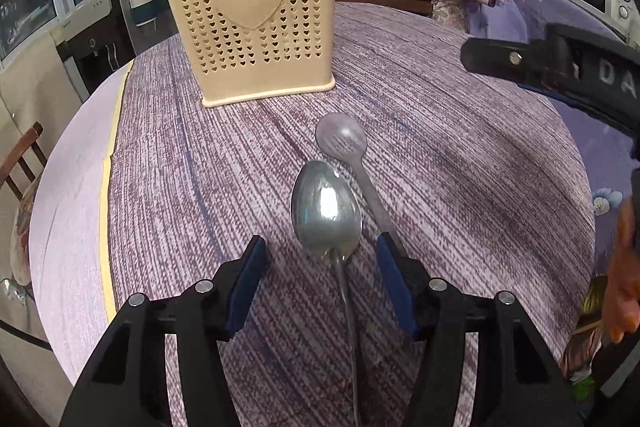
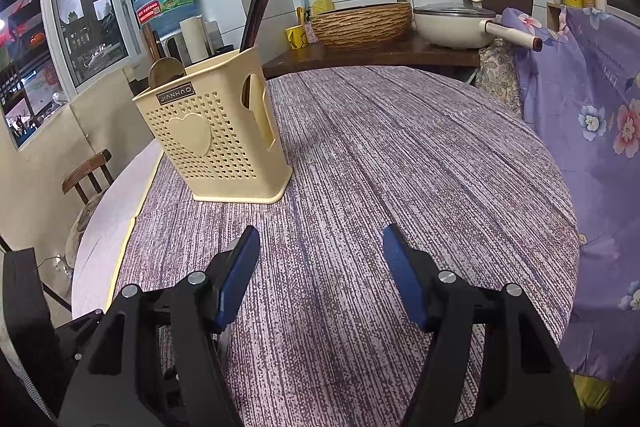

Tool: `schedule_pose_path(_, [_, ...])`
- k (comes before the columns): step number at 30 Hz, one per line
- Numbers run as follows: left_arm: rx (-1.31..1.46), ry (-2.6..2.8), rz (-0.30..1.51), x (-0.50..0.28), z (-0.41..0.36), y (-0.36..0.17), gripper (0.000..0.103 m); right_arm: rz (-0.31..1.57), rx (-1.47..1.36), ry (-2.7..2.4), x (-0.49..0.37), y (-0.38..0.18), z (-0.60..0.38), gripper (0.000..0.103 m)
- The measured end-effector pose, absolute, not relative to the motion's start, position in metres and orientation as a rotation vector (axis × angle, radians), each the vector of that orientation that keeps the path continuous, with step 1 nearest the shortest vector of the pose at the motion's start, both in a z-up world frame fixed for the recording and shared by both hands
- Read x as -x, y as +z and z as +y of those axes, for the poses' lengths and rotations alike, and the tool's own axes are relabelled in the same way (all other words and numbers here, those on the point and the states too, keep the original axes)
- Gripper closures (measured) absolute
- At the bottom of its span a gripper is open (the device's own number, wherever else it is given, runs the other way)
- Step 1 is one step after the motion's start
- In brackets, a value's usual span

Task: Organize utensils
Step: 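Grasp a steel spoon with the left tool while the right tool approaches the white plastic spoon, then grasp the white plastic spoon with the right tool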

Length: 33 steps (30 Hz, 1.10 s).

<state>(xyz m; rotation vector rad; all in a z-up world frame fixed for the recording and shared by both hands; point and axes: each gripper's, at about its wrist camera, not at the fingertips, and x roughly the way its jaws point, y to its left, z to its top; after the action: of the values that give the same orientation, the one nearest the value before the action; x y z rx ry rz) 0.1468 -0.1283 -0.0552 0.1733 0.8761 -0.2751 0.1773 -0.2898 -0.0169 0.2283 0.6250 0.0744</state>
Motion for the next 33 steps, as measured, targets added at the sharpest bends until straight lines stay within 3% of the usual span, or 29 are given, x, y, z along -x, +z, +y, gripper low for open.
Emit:
schedule_pose_path(4, [-0.166, -0.265, 0.878, -0.156, -0.133, -0.055, 0.051, 0.634, -0.229, 0.064, -0.178, -0.019, -0.290, 0.039])
schedule_pose_path(9, [-0.147, -0.244, 0.879, -0.163, -0.131, -0.054, 0.065, 0.653, -0.229, 0.062, -0.181, -0.024, -0.288, 0.038])
schedule_pose_path(33, [-0.026, -0.121, 0.889, -0.187, -0.051, -0.053, 0.065, 0.865, -0.021, 0.192, -0.221, -0.061, -0.197, 0.039])
